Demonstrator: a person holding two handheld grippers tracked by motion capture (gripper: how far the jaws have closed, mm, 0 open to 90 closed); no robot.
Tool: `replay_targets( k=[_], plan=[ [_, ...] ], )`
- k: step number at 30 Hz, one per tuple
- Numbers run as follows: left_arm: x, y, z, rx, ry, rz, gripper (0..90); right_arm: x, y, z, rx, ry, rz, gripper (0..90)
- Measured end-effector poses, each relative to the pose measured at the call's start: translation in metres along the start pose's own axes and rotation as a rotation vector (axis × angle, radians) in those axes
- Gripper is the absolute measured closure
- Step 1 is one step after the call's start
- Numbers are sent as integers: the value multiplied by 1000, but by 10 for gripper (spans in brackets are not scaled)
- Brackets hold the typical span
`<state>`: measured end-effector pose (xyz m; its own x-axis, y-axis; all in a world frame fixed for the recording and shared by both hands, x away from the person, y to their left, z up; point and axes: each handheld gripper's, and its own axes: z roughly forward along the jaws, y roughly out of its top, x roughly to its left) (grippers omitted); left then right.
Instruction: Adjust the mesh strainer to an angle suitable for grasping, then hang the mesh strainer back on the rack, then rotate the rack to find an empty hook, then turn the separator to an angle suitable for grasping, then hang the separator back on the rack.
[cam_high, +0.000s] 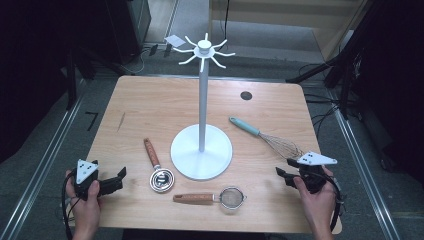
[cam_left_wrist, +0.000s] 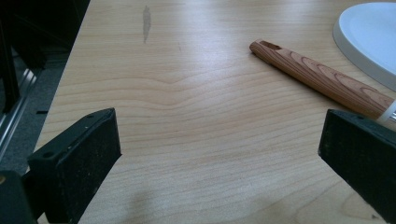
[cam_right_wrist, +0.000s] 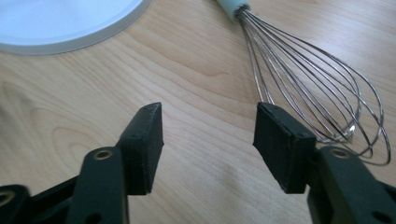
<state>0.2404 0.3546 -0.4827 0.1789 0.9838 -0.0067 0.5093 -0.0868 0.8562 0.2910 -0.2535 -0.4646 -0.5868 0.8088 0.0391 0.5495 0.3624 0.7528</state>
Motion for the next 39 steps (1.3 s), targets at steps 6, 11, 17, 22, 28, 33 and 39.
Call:
replay_targets(
  k=[6, 11, 17, 22, 28, 33, 39],
  plan=[
    [1, 0, 1, 8, -15, -10, 0, -2, 21, 5, 124, 88, -46, 332],
    [0, 0, 0, 5, -19, 1, 0, -4, 36, 15, 174, 90, -69, 332],
    [1, 0, 0, 2, -20, -5, 0, -10, 59, 32, 242, 93, -98, 374],
    [0, 0, 1, 14, -28, 3, 0, -15, 80, 43, 271, 98, -125, 387],
    [0, 0, 1, 18, -32, 1, 0, -21, 96, 54, 312, 86, -147, 438],
    [0, 1, 2, 25, -38, 10, 0, -22, 106, 67, 373, 75, -189, 445],
    [0, 1, 2, 25, -37, 10, 0, -23, 121, 77, 423, 67, -215, 492]
  ],
)
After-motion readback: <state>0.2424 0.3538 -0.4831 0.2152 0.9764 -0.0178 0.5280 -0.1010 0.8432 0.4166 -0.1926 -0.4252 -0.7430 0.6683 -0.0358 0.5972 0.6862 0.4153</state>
